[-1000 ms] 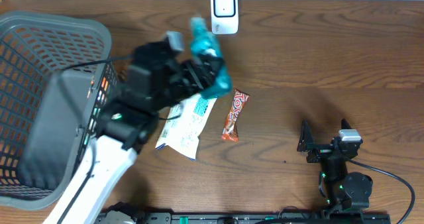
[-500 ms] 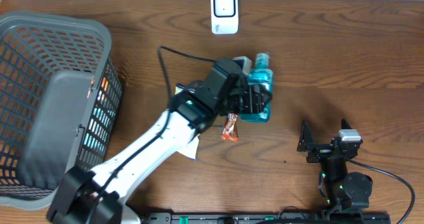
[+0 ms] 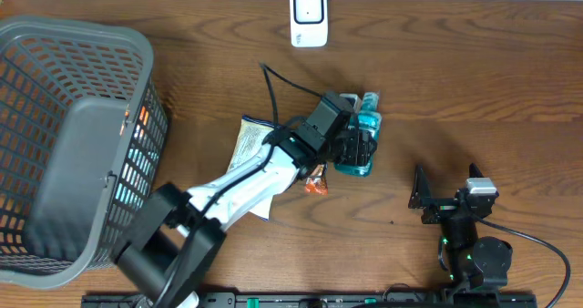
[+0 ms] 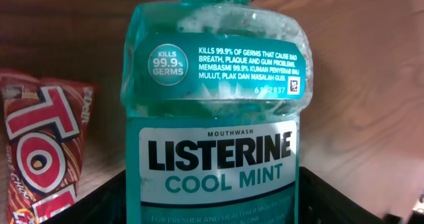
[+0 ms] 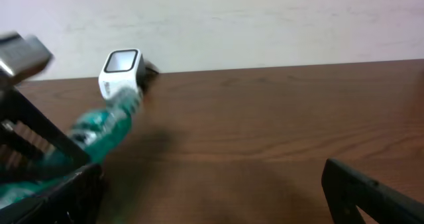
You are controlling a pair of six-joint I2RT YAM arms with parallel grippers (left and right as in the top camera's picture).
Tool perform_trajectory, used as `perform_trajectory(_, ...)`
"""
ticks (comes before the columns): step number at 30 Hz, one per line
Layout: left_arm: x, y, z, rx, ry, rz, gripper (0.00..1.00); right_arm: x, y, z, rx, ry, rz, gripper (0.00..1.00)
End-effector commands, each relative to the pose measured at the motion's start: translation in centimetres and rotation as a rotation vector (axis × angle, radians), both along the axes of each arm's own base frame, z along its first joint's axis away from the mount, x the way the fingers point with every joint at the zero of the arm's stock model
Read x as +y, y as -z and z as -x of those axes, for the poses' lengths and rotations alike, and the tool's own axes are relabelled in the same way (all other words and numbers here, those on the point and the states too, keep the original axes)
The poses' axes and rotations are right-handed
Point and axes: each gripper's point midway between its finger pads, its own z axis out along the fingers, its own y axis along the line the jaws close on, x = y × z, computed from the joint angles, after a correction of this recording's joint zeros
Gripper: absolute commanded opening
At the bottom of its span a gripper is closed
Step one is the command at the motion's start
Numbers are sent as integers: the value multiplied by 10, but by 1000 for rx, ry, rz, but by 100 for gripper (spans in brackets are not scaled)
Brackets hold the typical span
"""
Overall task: Scan the item barcode
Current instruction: 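Grasp the Listerine Cool Mint bottle with the left gripper and lift it out, then lower the Listerine bottle beside the wafer bar and open the left gripper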
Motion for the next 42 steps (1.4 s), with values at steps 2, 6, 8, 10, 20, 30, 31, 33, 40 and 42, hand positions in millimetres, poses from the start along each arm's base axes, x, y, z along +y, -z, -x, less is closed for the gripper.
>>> perform_trajectory(2,-4,5,-5,-17,9,-7,55,1,2,0,6,-4,-1,99)
perform_trajectory(6,-3,20,-5,6,7,-29,55,1,2,0,6,-4,-1,99)
perform_trajectory(8,-2,27,-5,18,5,-39,55,1,2,0,6,-4,-1,99)
perform_trajectory(10,0,40,-5,41,1,-57,55,1,2,0,6,-4,-1,99)
perform_trajectory(20,39,74,-13,76,-103,-226,54,1,2,0,6,-4,-1,99)
perform_trajectory(30,108,93,-24,207,-236,-346,54,1,2,0,6,-4,-1,99)
perform_trajectory(31,110,94,-22,216,-234,-350,54,1,2,0,6,-4,-1,99)
perform_trajectory(33,111,95,-18,228,-231,-362,54,1,2,0,6,-4,-1,99)
perform_trajectory(40,98,92,-6,224,-188,-369,85,1,2,0,6,-4,-1,99)
perform_trajectory(42,93,83,-4,206,-178,-356,88,1,2,0,6,-4,-1,99)
